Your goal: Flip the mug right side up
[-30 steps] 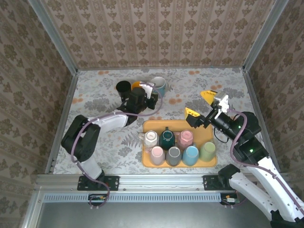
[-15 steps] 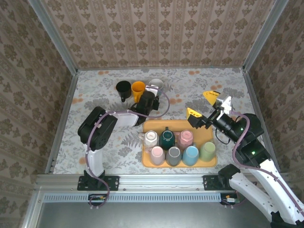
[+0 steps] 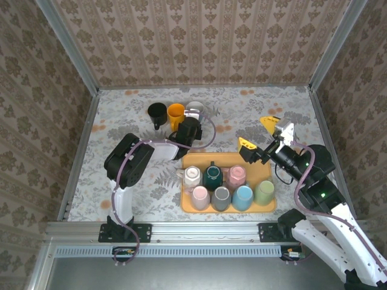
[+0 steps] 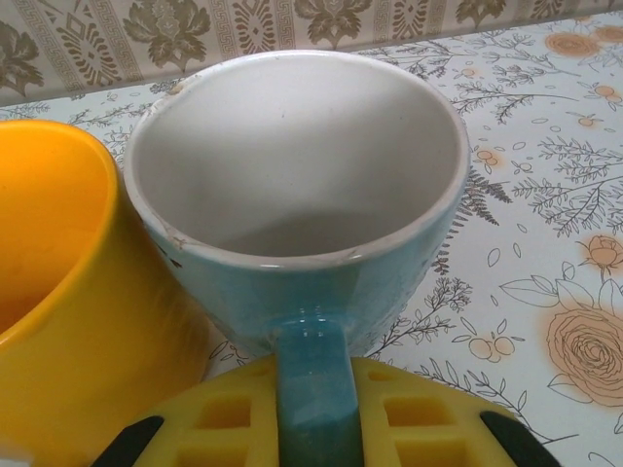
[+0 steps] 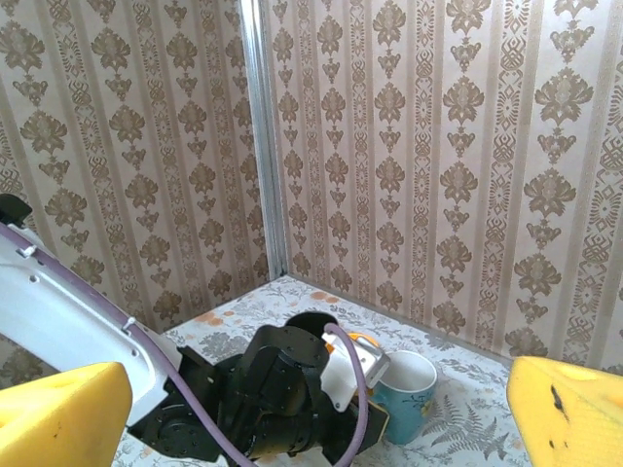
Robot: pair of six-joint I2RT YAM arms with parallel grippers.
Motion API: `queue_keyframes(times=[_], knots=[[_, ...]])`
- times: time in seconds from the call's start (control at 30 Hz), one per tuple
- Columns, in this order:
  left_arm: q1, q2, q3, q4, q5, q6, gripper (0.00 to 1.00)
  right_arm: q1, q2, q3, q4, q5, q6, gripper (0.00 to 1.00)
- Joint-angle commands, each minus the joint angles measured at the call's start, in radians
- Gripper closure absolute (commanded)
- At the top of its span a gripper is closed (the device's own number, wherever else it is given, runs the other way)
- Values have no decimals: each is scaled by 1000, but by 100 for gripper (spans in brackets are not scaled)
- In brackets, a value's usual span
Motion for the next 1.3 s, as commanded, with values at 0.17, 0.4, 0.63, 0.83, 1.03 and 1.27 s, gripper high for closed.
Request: queue_keyframes(times=[0.17,0.4,0.63,0.83,1.03,1.27], knots=[[10,-20,0,66,-16,-58,72,5,0,29,-44,-15,-44,0],[5,-57,-28,75,25,-47,60,5,2,61,-64,-18,-53,0],[-19,-132,-72,74,15,-27,59,5,0,98,-100,-18,-51,0],[-33,-328,-122,-42,3,-37,60,6,21,146,-164,-20,-30,0],[-36,-564,-94,-360,103,-38,61,5,97,238,-363,34,7,0],[-34,-724,50,-853,265,-82,58,-11,286,425,-792,184,125,0]])
